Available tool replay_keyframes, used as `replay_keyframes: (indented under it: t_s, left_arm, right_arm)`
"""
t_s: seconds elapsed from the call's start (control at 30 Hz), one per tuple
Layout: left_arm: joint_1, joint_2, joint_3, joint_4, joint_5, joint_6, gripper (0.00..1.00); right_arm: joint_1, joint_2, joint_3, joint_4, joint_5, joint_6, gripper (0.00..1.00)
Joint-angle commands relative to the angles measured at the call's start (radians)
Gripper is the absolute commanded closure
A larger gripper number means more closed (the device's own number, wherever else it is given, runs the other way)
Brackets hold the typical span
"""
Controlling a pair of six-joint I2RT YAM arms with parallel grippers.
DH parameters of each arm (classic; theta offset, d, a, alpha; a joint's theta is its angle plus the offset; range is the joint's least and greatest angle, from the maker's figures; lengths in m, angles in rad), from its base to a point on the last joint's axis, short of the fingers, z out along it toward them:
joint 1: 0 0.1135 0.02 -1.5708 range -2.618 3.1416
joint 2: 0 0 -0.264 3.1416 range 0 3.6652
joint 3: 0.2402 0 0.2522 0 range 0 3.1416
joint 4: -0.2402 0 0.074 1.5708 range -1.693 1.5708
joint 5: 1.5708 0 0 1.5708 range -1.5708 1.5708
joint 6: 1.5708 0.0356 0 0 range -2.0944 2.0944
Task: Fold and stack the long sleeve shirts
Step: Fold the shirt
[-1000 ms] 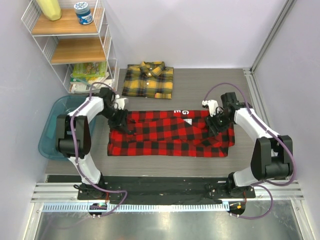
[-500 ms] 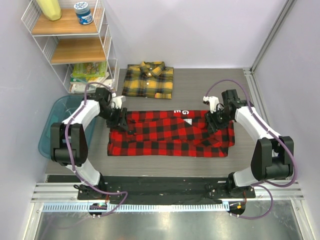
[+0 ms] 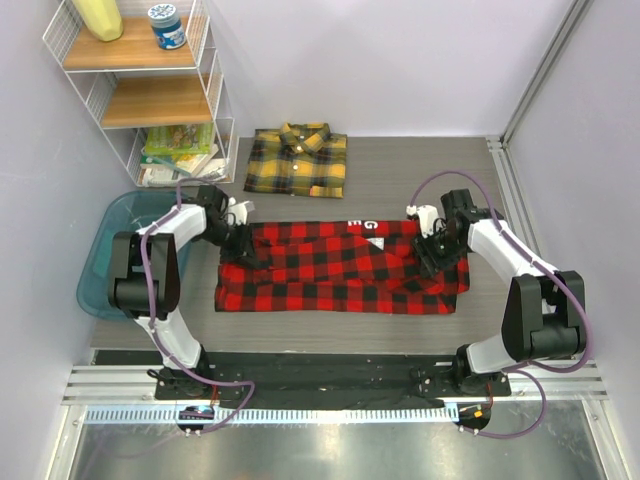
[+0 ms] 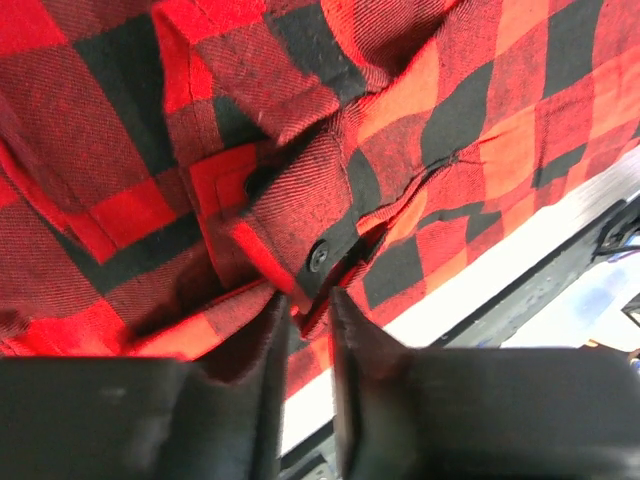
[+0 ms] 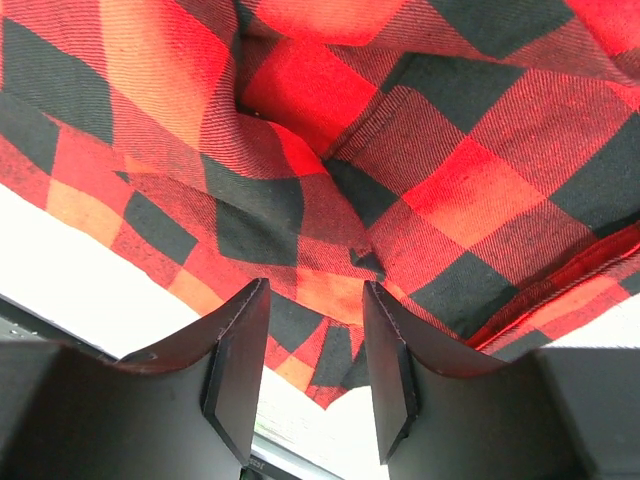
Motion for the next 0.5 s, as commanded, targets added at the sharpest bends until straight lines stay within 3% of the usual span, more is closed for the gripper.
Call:
replay_keyframes:
  t_s: [0.0, 0.03, 0.1, 0.27, 0.47]
  left_arm:
    - [0.003, 0.015, 0.014, 0.023, 0.037, 0.001, 0.84]
    - [0.003, 0.007, 0.03, -0.003, 0.03, 0.006, 0.93]
    - [0.003, -0.002, 0.054, -0.039, -0.004, 0.02, 1.0]
    - [0.006, -0.044, 0.109, -0.17, -0.051, 0.095, 1.0]
    - [0.011, -0.056, 0.106, -0.189, -0.064, 0.138, 1.0]
  right_arm:
    - [-0.002, 0.001, -0.012, 0.025, 0.046, -0.019, 0.53]
    - [-0.002, 0.006, -0.016, 0.028, 0.051, -0.022, 0.53]
    - [-0.003, 0.007, -0.018, 0.041, 0.068, -0.023, 0.55]
    - [-0.003, 0.012, -0.015, 0.036, 0.072, -0.025, 0.57]
    - [-0.003, -0.004, 0.024, -0.011, 0.026, -0.029, 0.52]
